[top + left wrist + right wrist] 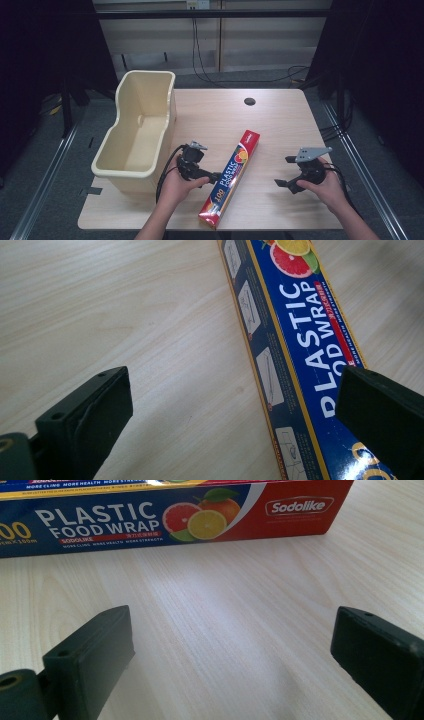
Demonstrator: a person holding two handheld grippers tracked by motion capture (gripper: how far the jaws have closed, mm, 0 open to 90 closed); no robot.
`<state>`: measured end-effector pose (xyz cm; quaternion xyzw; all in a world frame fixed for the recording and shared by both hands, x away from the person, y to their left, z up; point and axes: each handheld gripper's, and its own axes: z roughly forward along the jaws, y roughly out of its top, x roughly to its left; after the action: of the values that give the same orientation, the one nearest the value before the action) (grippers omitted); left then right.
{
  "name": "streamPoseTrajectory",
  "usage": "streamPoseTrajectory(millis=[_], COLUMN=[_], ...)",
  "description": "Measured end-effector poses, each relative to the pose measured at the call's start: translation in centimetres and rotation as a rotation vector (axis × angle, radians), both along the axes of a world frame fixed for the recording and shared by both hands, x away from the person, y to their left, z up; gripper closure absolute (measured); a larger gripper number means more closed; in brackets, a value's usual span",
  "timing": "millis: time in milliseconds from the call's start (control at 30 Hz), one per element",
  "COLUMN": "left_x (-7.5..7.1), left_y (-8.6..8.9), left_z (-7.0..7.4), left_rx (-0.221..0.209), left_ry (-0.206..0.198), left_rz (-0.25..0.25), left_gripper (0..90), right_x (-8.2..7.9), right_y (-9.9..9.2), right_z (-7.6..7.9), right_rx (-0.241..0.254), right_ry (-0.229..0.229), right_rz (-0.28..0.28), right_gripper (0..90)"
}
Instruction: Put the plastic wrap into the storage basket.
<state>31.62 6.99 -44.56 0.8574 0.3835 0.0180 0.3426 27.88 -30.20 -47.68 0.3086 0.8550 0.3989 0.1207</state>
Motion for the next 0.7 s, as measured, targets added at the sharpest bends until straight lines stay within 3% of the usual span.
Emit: streamPoseTrajectory(millis=[200,267,367,600,700], left_x=[0.1,0.2,0.6,1.4,1.7], left_y=[-0.6,-1.0,-1.9,-3.3,-3.9], left_z=[0.1,0.1,0.1,0.5,0.7], left_rx=[0.001,-0.021,0.003,0.033,0.041], left_ry=[0.008,0.010,0.037,0.035,0.053], left_rz=[-0.027,-0.019,-0.042,-0.050,-0.051], left_gripper=[0.9,0.8,1.7,4.0,5.8], right_x=[-0.2,-0.3,-0.3,-0.2,-0.3], right_y=[-0.1,-0.1,-0.2,-0.3,-0.4], right_z=[0.1,0.1,0.1,0.1,0.1], right_rx=[0.000,0.007,0.010,0.021,0.022], right_ry=[-0.001,0.001,0.000,0.002,0.007], right_rz=[-0.001,-0.005,-0.002,-0.001,-0.002], right_gripper=[3.3,3.3,3.4,3.5,3.6])
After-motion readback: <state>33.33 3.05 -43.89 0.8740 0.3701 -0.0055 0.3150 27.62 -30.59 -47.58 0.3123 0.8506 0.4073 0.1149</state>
